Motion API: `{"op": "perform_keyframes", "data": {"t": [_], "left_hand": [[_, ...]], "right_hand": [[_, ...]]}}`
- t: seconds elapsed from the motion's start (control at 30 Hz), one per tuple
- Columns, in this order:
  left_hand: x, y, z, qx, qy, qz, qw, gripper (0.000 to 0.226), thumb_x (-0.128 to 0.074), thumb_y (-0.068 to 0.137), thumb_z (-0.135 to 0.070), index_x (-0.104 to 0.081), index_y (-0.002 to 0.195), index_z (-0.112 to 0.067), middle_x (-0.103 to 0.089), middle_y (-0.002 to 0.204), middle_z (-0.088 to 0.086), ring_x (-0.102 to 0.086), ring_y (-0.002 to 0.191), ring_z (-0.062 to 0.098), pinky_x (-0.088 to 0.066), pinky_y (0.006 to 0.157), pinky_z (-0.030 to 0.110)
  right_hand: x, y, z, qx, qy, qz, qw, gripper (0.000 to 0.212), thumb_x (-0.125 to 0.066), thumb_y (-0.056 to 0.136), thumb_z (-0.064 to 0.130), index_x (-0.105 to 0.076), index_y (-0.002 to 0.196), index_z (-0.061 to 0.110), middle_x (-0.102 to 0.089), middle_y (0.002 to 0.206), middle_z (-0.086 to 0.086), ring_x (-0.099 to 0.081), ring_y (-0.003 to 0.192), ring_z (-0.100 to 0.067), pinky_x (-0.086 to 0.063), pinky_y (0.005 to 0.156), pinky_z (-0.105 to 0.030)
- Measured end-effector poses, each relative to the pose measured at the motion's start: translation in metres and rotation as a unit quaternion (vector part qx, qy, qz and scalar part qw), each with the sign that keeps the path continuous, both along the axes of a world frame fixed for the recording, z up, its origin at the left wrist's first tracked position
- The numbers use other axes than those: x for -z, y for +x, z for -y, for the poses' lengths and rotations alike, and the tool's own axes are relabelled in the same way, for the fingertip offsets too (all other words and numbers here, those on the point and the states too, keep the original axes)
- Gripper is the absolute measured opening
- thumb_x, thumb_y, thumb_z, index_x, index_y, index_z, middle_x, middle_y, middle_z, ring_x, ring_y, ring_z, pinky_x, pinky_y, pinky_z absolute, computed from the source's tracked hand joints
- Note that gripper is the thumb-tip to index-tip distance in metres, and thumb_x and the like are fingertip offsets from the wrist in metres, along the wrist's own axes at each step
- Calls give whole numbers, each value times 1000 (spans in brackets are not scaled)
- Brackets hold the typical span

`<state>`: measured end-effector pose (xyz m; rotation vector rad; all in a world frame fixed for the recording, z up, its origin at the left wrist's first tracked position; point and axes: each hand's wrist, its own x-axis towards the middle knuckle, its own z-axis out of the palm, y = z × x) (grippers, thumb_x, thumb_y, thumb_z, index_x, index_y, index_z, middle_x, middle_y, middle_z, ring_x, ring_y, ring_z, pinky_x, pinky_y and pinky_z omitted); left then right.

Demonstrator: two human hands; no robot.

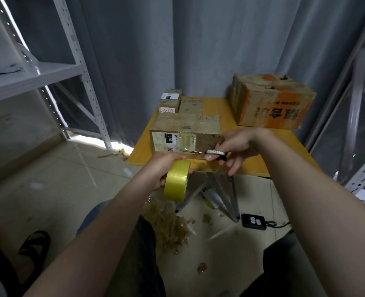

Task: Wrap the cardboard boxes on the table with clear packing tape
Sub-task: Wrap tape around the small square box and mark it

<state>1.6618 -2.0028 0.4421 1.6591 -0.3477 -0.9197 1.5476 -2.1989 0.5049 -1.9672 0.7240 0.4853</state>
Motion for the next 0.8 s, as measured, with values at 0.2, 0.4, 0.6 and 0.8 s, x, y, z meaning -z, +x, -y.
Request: {"op": "perform_keyframes", "data": {"t": [0.2, 0.4, 0.6, 0.8], "left_hand": [[6, 4, 2, 9, -9, -4, 1000, 26, -64, 99, -20, -65, 124, -11, -78, 91, 19, -74, 76, 29, -56, 67, 33], [1, -1, 0, 11, -1, -4, 1000, 21, -60, 102, -19, -66, 119, -8, -77, 82, 16, -72, 58, 21, -50, 44, 22], [3, -3, -1, 15, 9, -2, 1000, 23, -59, 102, -19, -65, 122, -7, -77, 83, 16, -72, 59, 21, -50, 44, 23], [4, -3, -1, 17, 14, -11, 1000, 24, -60, 102, -19, -63, 123, -9, -78, 86, 15, -74, 63, 21, -53, 47, 24]], "right_hand": [[5, -1, 5, -2, 19, 28, 999, 38, -88, 66, 27, -74, 93, 3, -61, 71, -6, -50, 54, -9, -63, 61, -29], [12, -1, 8, 5, 7, 34, 999, 17, -85, 81, 24, -77, 80, 9, -64, 66, -6, -47, 48, -6, -58, 52, -22], [16, 2, 9, 9, -15, 21, 1000, 23, -86, 82, 22, -77, 94, 4, -65, 67, -7, -49, 49, -8, -59, 55, -25], [18, 8, 6, 7, -72, 10, 997, 29, -92, 75, 17, -78, 95, 1, -70, 75, -10, -63, 68, -17, -65, 70, -36]]}}
